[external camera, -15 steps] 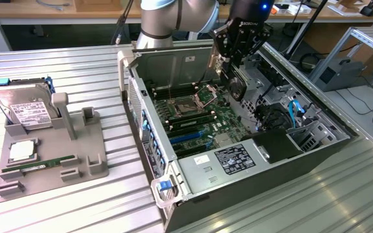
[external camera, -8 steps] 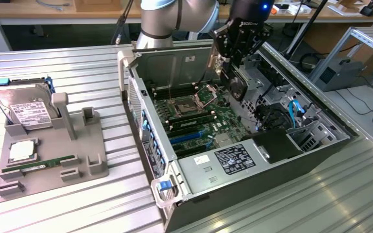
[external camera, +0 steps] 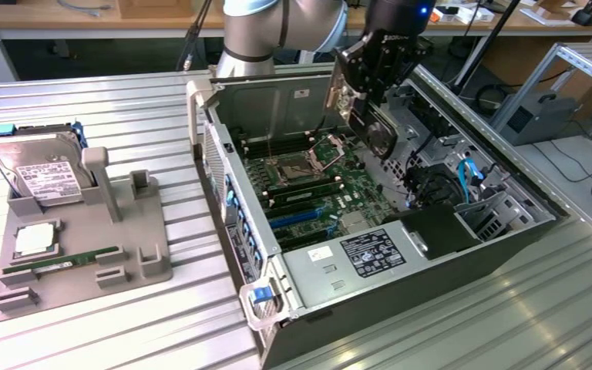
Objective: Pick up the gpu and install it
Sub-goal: 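Insert the gpu into the slot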
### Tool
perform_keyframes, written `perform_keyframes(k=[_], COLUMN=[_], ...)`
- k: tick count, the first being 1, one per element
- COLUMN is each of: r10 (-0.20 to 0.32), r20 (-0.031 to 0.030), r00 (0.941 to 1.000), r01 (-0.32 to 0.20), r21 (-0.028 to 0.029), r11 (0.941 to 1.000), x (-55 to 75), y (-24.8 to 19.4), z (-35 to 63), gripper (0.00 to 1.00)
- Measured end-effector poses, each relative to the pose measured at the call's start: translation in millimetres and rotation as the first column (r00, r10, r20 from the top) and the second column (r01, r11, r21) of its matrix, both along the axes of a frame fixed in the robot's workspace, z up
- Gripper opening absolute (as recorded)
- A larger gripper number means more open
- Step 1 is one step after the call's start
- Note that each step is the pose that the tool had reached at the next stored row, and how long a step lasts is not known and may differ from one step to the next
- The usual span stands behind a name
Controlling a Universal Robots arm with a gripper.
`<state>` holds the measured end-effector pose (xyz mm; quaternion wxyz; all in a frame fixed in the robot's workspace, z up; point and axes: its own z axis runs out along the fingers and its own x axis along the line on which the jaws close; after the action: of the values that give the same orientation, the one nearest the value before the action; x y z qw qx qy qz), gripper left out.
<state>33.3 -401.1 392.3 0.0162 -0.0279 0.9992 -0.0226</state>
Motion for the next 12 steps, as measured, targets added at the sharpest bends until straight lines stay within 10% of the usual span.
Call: perform_keyframes(k=[12], r10=[0.159], r20=[0.0], r00=[0.9873], r01=[-0.159], r21=[0.0], r11=[0.9873], x=[0.0], y=[0.0], z=[0.0], gripper=[0.27])
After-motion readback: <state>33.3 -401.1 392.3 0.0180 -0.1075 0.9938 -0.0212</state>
